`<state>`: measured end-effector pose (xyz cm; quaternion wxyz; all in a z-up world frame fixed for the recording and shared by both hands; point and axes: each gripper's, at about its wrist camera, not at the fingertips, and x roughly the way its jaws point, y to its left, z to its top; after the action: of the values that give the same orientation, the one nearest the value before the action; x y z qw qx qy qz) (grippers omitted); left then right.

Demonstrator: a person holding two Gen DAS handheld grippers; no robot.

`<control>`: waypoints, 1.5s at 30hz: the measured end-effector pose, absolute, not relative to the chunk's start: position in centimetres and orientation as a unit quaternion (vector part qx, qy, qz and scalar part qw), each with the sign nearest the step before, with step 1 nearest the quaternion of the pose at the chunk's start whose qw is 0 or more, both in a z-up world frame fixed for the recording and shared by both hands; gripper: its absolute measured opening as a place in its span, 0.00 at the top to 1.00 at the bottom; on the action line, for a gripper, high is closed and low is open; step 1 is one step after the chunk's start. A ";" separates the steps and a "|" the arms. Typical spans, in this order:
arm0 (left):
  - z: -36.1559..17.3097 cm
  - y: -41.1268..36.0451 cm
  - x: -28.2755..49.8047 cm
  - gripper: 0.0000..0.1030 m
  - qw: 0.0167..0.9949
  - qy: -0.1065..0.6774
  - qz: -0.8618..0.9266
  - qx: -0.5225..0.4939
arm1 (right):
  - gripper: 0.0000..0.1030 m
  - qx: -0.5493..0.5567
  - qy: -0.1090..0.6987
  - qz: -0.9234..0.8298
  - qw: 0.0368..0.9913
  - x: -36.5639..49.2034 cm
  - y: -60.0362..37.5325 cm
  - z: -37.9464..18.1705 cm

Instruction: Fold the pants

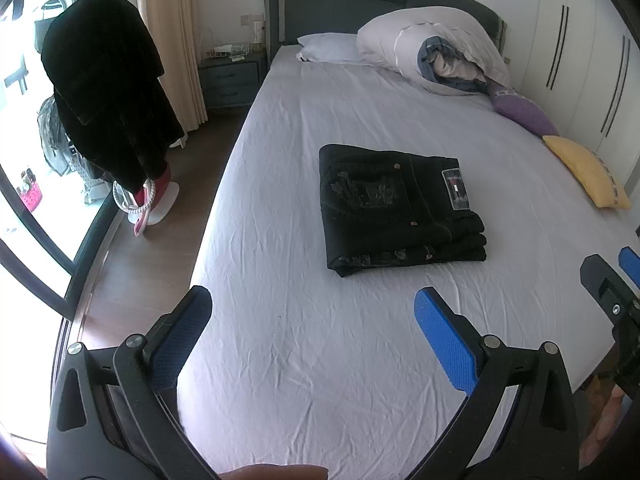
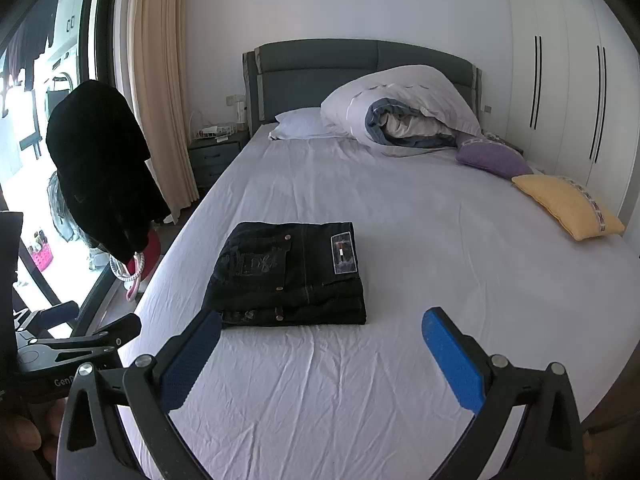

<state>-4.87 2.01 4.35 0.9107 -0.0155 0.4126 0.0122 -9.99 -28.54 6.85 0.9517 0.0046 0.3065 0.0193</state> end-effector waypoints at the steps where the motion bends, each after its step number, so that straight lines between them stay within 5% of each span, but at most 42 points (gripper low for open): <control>1: 4.3 2.0 -4.9 0.00 0.911 0.413 0.012 -0.015 | 0.00 0.005 0.307 0.019 0.952 -10.0 -28.5 6.8; 45: 3.1 2.5 -4.8 0.00 0.903 0.429 0.007 -0.017 | 0.00 0.008 0.314 0.024 0.949 -11.0 -28.8 6.2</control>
<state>-4.79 2.49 3.10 0.9034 -0.0170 0.4285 0.0070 -11.05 -28.79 6.22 0.9492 0.0081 0.3136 0.0235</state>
